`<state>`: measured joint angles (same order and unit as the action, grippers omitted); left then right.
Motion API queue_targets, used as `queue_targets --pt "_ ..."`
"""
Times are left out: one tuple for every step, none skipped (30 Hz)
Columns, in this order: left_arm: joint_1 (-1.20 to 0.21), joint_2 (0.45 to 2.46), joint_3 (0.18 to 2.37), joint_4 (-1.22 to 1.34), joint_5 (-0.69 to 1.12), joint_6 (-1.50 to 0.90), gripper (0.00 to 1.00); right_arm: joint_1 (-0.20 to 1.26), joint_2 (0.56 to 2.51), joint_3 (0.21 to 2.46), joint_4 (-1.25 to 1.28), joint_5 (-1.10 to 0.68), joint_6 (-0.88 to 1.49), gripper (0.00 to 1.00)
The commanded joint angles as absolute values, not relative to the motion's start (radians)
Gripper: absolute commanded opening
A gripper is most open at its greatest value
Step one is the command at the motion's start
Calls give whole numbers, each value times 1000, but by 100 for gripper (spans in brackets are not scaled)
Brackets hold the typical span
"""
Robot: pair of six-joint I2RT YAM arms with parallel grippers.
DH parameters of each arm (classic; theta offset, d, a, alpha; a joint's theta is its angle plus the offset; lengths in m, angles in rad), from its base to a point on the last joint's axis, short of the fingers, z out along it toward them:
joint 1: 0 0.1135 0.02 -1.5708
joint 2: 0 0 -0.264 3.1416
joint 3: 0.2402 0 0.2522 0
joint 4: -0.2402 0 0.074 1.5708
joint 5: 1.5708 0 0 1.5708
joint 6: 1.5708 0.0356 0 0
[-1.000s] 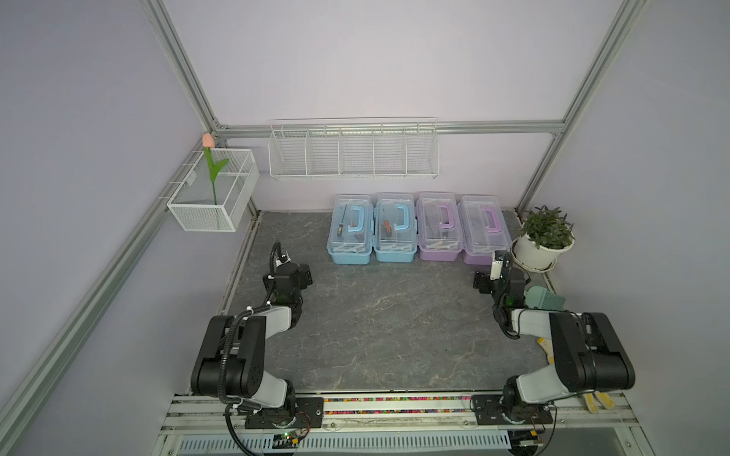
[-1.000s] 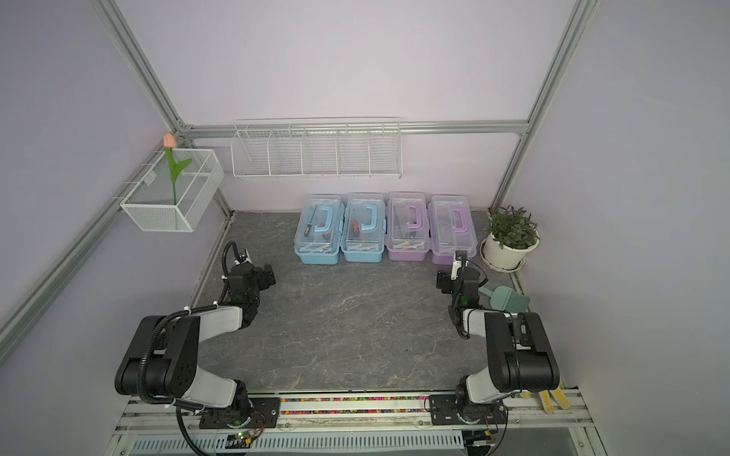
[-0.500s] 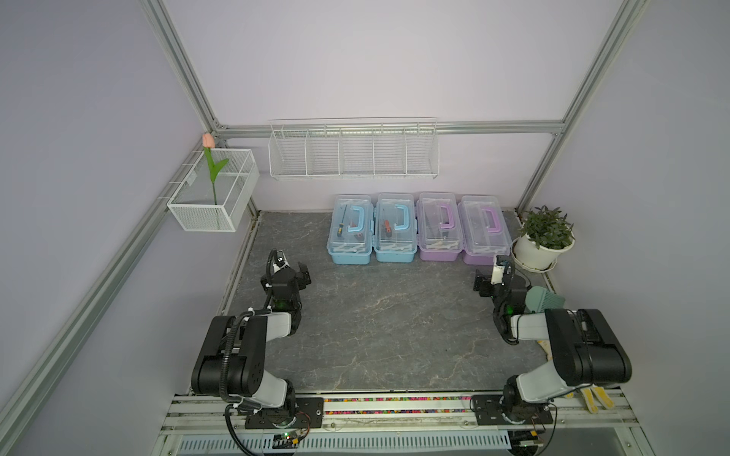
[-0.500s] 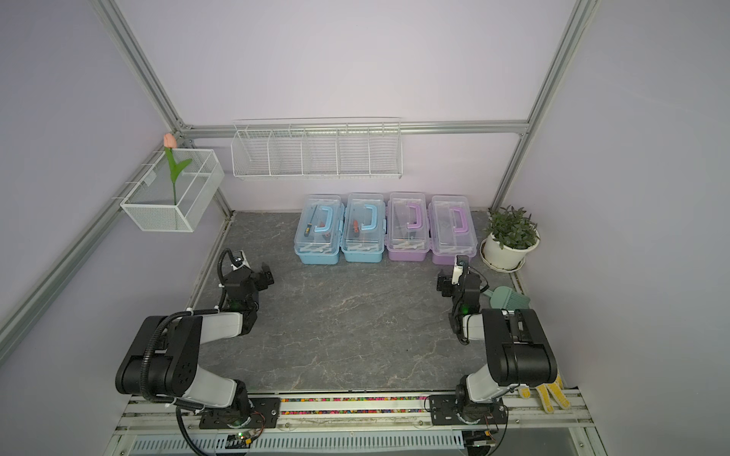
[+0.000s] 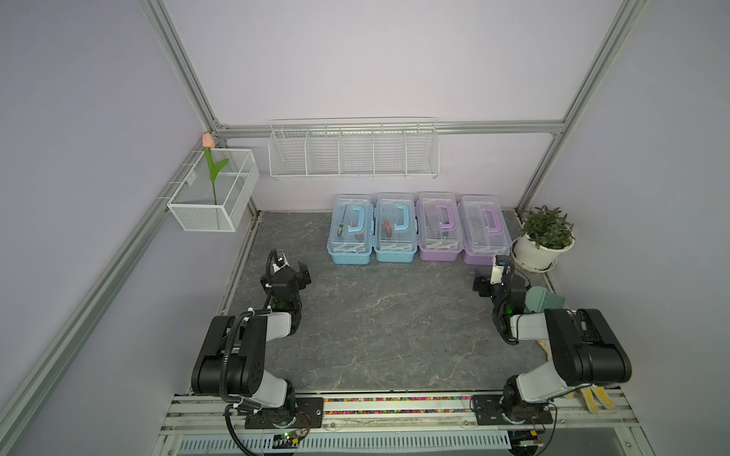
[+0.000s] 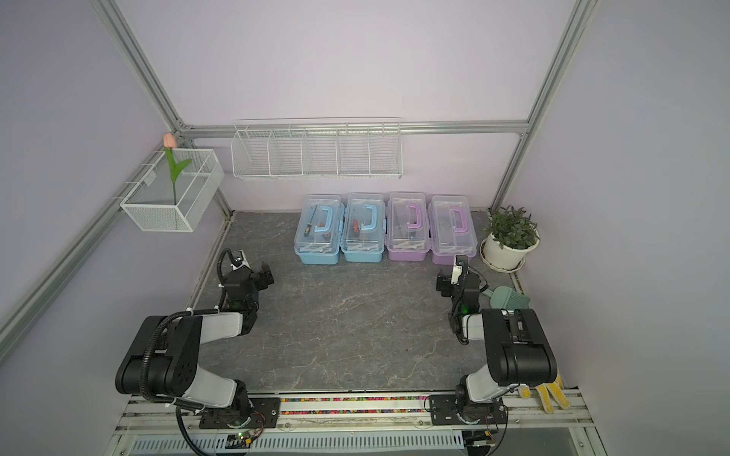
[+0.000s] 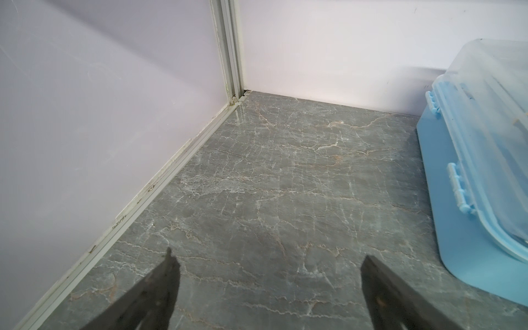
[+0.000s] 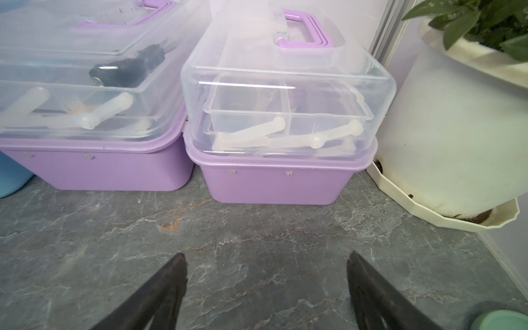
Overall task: Close toolboxes
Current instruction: Reset both arms
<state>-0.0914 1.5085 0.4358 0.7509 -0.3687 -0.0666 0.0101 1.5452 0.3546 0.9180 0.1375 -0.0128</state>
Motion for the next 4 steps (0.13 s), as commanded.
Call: queue_targets --pt "-84 1516 433 777 -366 -57 100 15 1553 362 946 139 -37 89" --pt "-84 1516 433 778 -365 -56 100 15 1551 359 949 141 -37 89" --pt "-85 1516 434 778 -365 -56 100 15 1549 355 958 143 -37 89" --pt "-84 1516 434 777 -365 -56 100 16 1550 352 962 145 -37 89"
